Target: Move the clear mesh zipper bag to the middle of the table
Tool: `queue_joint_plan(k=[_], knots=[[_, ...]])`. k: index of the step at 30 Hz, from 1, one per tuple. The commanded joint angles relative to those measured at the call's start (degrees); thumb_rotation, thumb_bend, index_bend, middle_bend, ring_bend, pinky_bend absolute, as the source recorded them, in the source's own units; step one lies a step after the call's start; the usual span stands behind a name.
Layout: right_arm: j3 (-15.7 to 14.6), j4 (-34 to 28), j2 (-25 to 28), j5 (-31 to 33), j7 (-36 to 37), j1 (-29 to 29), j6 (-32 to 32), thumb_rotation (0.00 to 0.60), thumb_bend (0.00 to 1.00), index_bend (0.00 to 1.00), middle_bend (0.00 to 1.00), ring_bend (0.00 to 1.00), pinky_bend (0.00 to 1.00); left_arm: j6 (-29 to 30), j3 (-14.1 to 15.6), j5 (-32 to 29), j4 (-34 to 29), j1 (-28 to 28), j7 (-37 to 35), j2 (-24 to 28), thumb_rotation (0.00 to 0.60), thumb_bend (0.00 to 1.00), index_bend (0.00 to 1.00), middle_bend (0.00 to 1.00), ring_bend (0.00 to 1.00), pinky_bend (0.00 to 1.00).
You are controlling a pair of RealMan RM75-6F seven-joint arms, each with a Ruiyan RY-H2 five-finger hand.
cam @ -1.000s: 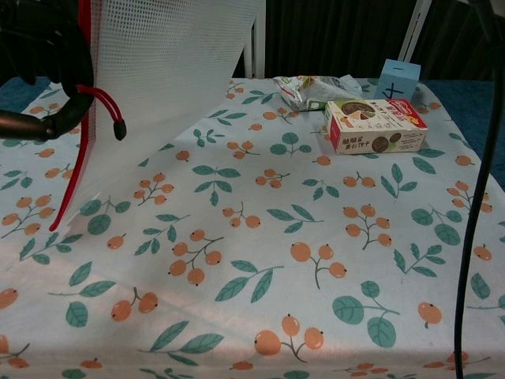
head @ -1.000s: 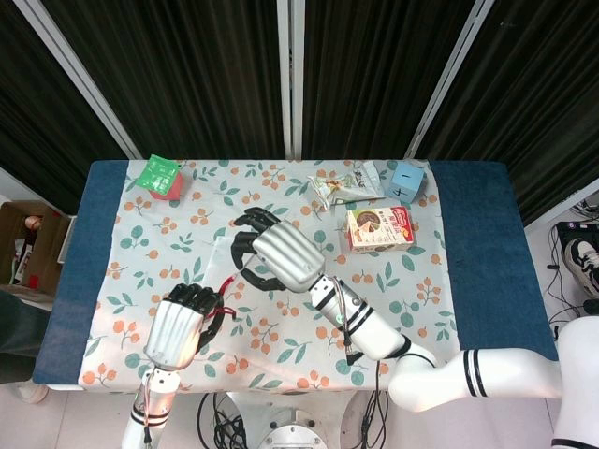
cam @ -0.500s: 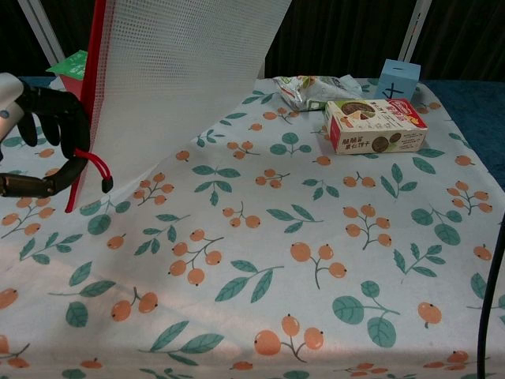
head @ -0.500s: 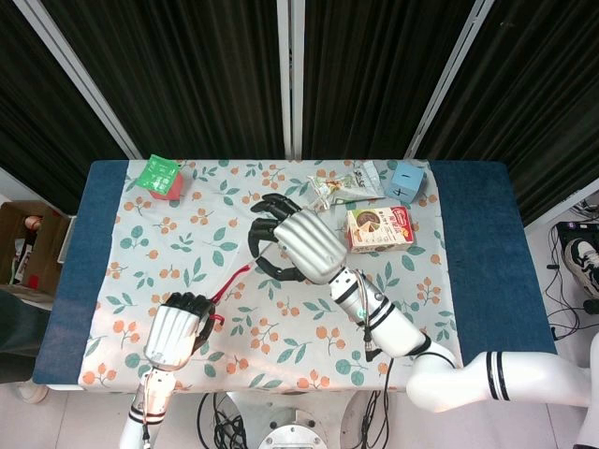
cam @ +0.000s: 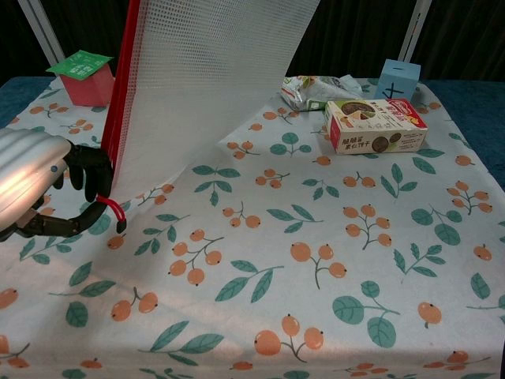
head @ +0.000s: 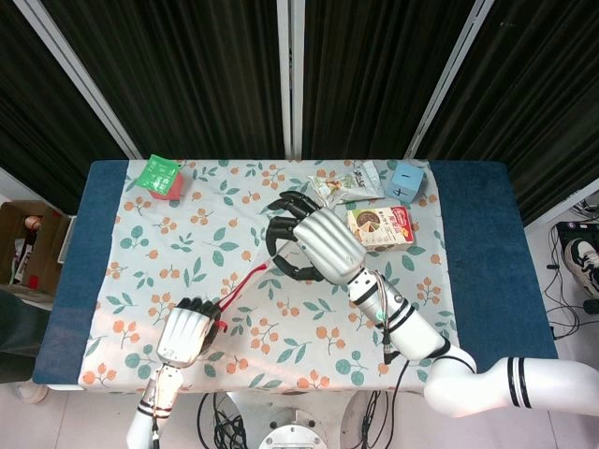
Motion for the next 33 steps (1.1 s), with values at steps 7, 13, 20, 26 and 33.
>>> queue_joint_plan(k=[7,13,20,26,33], knots=[[0.0,0.6,0.2,-0.2,0.9,-0.2,-0.3,0.6,0.49,0.93,0.47,0.21,0.15,-3.2,0.5,-2.9,1.7,-0.7,1.0,-0.6,0.6,0.39,0.7,0.56,0.51,0.51],[-0.1,0.9,0.2,-0.1,1.3,-0.3,-0.6,0.6,0.49,0.93,0.47,0.21,0.15,-3.8,0.2,-4.2,1.4,-1.0,0.8,-0.3,0.6,0.38,0.7,0.55,0.51,0.51],[-0.8,1.4,-0.4,-0.6,1.0,-0.4,-0.4,0.6,0.49,0.92,0.47,0.21,0.15,-4.0,-0.1,-5.0,-1.2,-1.4,-0.8,1.8,0.6,0.36,0.57,0.51,0.47,0.49],[-3.4,2.4,-1.3,-2.9,-0.1,-1.7,0.4,0.6,0.49,0.91,0.46,0.21,0.15,-8.1,-2.0,-9.1,-9.0,-2.4,-13.0,9.0,0.6,0.2,0.22,0.27,0.26,0.31],[-9.3,4.8,-1.7,-8.7,2.0,-5.0,0.8,0.6,0.48,0.84,0.42,0.21,0.15,-2.2,-5.8,-10.2,-9.5,-1.4,-11.1,12.3,0.6,0.15,0.18,0.19,0.18,0.23]])
